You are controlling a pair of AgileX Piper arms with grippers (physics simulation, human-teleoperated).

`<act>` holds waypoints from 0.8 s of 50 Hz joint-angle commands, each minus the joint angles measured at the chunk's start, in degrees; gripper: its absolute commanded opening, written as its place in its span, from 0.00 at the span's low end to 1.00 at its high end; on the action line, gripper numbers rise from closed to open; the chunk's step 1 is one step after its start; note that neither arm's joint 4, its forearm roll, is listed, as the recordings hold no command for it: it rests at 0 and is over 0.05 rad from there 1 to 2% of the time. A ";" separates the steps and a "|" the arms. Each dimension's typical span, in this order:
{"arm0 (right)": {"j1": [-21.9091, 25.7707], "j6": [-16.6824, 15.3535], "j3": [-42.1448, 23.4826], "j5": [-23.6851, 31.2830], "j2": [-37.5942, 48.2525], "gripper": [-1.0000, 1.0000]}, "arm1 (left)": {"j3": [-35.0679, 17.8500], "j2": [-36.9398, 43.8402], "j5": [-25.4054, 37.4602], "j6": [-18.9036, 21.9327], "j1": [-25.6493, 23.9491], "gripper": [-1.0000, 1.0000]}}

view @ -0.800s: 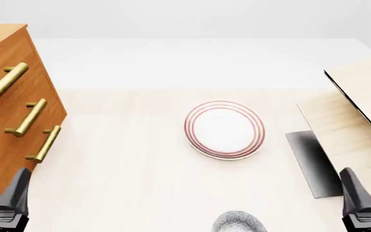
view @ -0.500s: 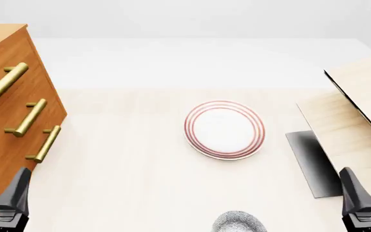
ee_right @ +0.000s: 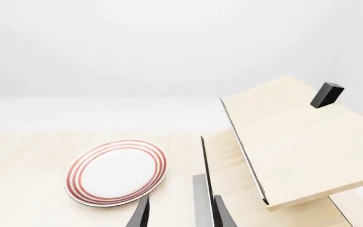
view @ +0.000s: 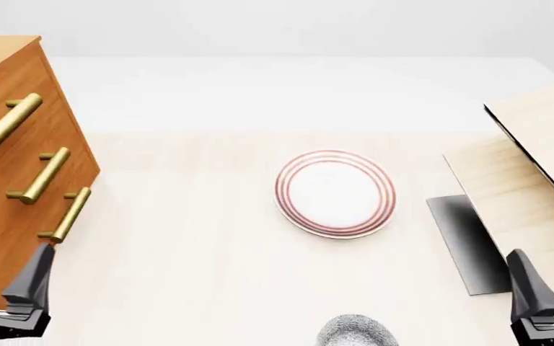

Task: Open the top drawer of the cabinet and put the bowl in it.

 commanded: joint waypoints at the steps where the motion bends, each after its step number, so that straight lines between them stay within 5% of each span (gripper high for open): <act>1: -0.02 0.01 0.02 0.01 -0.08 1.00 | -4.61 9.53 -2.02 7.89 -1.46 1.00; 13: -0.04 0.00 0.02 0.01 -0.08 1.00 | -8.55 17.08 -0.98 21.59 0.81 1.00; 34: -0.02 -0.02 0.02 0.01 -0.06 1.00 | -15.69 19.06 5.35 34.69 1.29 1.00; 35: -0.01 0.00 0.02 0.01 -0.06 1.00 | -12.94 19.22 3.37 40.85 3.24 1.00; 40: -0.02 0.01 0.02 0.01 -0.07 1.00 | -13.83 18.91 4.17 44.14 2.75 1.00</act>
